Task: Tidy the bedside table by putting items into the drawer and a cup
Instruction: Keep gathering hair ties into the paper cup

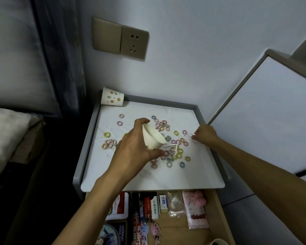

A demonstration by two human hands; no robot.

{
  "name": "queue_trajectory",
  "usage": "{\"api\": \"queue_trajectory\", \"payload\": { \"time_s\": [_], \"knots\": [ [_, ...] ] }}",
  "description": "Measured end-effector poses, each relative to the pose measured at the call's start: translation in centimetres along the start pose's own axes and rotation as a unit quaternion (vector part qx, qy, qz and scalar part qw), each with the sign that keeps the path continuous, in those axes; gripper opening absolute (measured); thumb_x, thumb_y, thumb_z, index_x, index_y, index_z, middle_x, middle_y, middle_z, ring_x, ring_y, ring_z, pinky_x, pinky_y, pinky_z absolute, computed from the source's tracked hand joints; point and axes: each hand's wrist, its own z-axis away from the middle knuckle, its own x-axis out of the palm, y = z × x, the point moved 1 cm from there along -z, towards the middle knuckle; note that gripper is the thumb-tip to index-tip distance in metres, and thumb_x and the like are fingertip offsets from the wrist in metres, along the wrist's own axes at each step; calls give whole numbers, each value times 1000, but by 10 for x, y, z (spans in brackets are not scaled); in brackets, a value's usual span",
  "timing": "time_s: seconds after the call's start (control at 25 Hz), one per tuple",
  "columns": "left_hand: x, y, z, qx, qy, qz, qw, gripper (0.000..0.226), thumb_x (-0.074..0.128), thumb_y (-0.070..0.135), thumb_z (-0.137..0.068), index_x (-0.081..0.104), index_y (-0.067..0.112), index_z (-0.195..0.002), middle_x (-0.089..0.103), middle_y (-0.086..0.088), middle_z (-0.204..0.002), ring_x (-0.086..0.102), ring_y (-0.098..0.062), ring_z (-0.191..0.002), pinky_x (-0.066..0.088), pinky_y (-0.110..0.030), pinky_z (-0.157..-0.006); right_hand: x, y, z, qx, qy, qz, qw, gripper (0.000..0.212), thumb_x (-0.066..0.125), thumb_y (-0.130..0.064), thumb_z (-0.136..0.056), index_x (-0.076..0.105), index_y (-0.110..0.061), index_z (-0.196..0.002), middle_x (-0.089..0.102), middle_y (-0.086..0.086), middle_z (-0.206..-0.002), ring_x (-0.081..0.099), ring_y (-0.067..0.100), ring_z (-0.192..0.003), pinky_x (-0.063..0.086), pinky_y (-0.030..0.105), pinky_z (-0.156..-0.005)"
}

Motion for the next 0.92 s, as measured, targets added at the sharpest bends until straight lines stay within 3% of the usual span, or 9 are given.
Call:
{"api": "queue_trajectory", "payload": {
  "time_s": [0.16,0.32,0.44,0.52,0.64,0.8,0.92],
  "knots": [
    [1,3,0,0,-3,0,1000,86,86,39,-67,32,35,-134,52,11,-110,55,-20,-101,45,-31,-75,-18,3,9,-14,2,113,993,26,63,-17,-92,64,0,-111,66,17,-113,65,31,-102,51,33,-81],
    [1,5,2,2,-5,-9,1000,86,85,38,-68,32,35,-135,51,10,-109,55,-20,-100,44,-31,-74,-38,-2,28,-17,-19,177,984,18,67,-7,-85,66,-4,-102,70,10,-100,68,24,-88,56,32,-76],
    [-2,5,5,4,-1,-24,1000,86,86,37,-68,32,34,-135,52,11,-110,54,-16,-97,42,-28,-73,-56,-33,52,-147,-41,54,987,15,61,-18,-94,69,-7,-98,72,3,-80,69,13,-69,57,28,-70],
    [-4,5,5,6,1,-38,999,88,86,36,-67,31,34,-136,55,9,-113,53,-14,-95,42,-29,-74,-80,-68,87,-279,-81,-55,955,16,60,-22,-95,71,-10,-95,71,-3,-72,65,5,-59,51,19,-60],
    [-4,4,4,7,5,-52,999,90,86,34,-66,30,35,-136,59,8,-114,57,-16,-93,46,-31,-73,-100,-116,125,-405,-119,-58,905,12,65,-23,-91,74,-17,-98,72,-5,-76,65,6,-63,51,26,-61],
    [-4,5,3,5,8,-43,999,82,86,32,-66,34,35,-129,59,16,-99,60,-14,-87,45,-28,-66,-90,-146,136,-460,-143,-7,876,17,67,-17,-84,74,-22,-99,72,-8,-87,65,7,-79,54,31,-74],
    [-9,3,1,2,29,-44,999,80,85,34,-67,34,36,-129,55,18,-98,53,-11,-84,37,-19,-59,-98,-141,128,-421,-156,-169,877,15,69,-17,-87,74,-20,-102,73,-8,-94,67,4,-87,54,21,-79]
  ]
}}
